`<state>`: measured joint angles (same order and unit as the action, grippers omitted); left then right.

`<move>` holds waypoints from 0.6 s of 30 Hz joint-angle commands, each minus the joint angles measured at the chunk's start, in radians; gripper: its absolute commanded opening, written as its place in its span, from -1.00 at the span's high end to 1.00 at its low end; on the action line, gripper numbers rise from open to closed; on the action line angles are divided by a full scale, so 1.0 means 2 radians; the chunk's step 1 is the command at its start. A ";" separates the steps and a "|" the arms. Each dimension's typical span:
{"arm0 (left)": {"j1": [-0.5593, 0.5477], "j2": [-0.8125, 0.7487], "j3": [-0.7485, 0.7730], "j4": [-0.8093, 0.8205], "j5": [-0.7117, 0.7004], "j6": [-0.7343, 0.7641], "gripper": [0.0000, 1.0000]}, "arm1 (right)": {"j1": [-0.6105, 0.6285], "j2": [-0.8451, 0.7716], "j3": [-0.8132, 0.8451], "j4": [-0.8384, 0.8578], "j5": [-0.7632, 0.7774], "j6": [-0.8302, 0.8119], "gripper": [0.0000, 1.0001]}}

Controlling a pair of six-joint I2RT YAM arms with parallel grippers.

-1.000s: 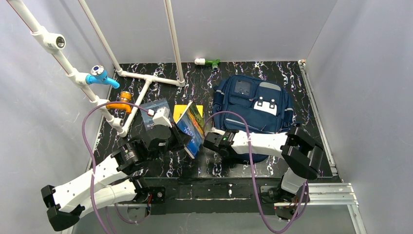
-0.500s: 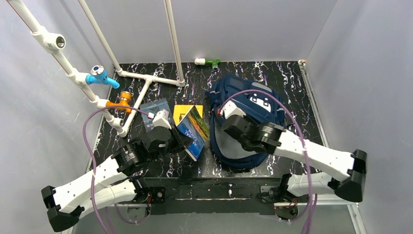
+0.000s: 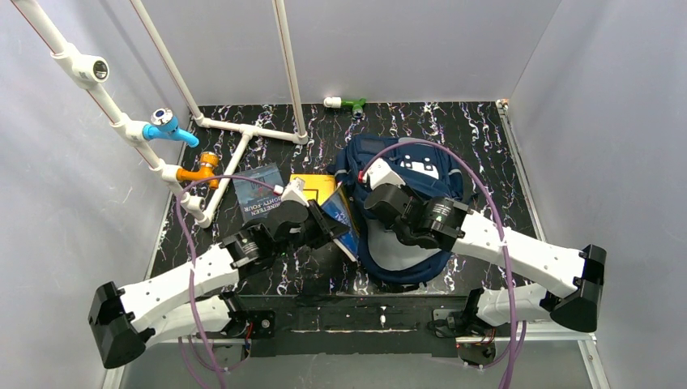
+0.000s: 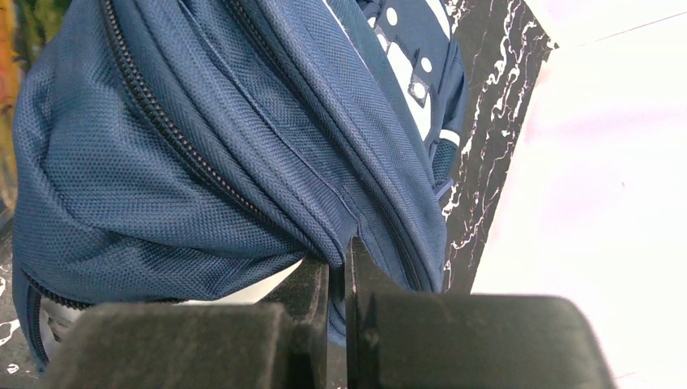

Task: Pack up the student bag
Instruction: Place the book in the student bag.

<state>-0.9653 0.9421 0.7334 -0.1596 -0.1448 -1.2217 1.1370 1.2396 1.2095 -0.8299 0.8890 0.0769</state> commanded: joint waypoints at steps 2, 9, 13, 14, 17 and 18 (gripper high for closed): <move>0.012 0.073 0.016 0.106 0.087 -0.022 1.00 | 0.005 -0.028 0.052 0.059 0.050 0.041 0.97; 0.021 0.198 0.133 0.101 0.099 0.060 1.00 | 0.005 -0.065 0.055 0.019 0.055 0.072 0.97; 0.025 0.251 0.192 0.102 0.097 0.096 1.00 | 0.005 -0.084 0.062 -0.009 0.055 0.104 0.97; 0.028 0.262 0.214 0.103 0.102 0.105 1.00 | 0.005 -0.088 0.061 -0.012 0.053 0.113 0.97; 0.045 0.291 0.263 0.086 0.122 0.131 1.00 | 0.005 -0.106 0.046 0.001 0.047 0.133 0.97; 0.051 0.296 0.274 0.076 0.127 0.135 1.00 | 0.005 -0.110 0.039 0.017 0.049 0.137 0.97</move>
<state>-0.9054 1.5017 1.1557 -0.0486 0.0406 -1.0477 1.1263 1.1069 1.2205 -1.0031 0.9272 0.2516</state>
